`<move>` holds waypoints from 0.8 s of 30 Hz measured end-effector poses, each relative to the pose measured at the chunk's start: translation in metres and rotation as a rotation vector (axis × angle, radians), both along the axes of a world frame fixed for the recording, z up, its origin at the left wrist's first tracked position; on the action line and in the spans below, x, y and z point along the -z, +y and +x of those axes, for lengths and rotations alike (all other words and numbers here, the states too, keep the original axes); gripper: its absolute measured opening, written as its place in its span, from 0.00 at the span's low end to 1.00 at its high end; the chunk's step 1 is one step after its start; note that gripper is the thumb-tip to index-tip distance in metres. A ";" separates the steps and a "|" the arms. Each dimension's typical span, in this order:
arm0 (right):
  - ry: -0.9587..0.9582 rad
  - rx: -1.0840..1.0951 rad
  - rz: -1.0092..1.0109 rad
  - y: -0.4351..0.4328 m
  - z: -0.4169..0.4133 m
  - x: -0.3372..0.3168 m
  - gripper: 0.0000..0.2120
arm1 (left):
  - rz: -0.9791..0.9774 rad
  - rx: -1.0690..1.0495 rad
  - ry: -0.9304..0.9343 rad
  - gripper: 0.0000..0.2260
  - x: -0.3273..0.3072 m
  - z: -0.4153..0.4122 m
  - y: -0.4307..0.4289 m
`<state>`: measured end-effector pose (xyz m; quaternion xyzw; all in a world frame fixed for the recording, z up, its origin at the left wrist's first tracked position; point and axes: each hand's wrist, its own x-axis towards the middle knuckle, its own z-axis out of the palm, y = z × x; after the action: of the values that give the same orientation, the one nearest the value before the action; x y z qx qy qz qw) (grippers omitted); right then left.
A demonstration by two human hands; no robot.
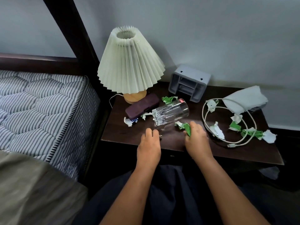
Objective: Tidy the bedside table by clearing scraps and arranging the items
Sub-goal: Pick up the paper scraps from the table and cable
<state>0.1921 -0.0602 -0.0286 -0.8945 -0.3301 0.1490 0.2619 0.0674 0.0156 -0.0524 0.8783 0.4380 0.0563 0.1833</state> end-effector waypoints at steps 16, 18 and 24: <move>-0.065 -0.235 -0.085 0.045 -0.018 0.006 0.15 | -0.046 -0.334 -0.012 0.17 0.003 -0.036 0.075; -0.150 -0.248 -0.084 0.049 -0.023 0.003 0.18 | -0.014 -0.328 0.007 0.13 0.003 -0.034 0.077; -0.401 -0.351 -0.015 0.069 -0.039 -0.012 0.08 | -0.118 -0.260 0.039 0.13 -0.002 -0.032 0.083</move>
<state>0.1531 0.0085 -0.0170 -0.8371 -0.5244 0.0144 0.1550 0.0354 0.0983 -0.0508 0.8027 0.5543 0.0368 0.2171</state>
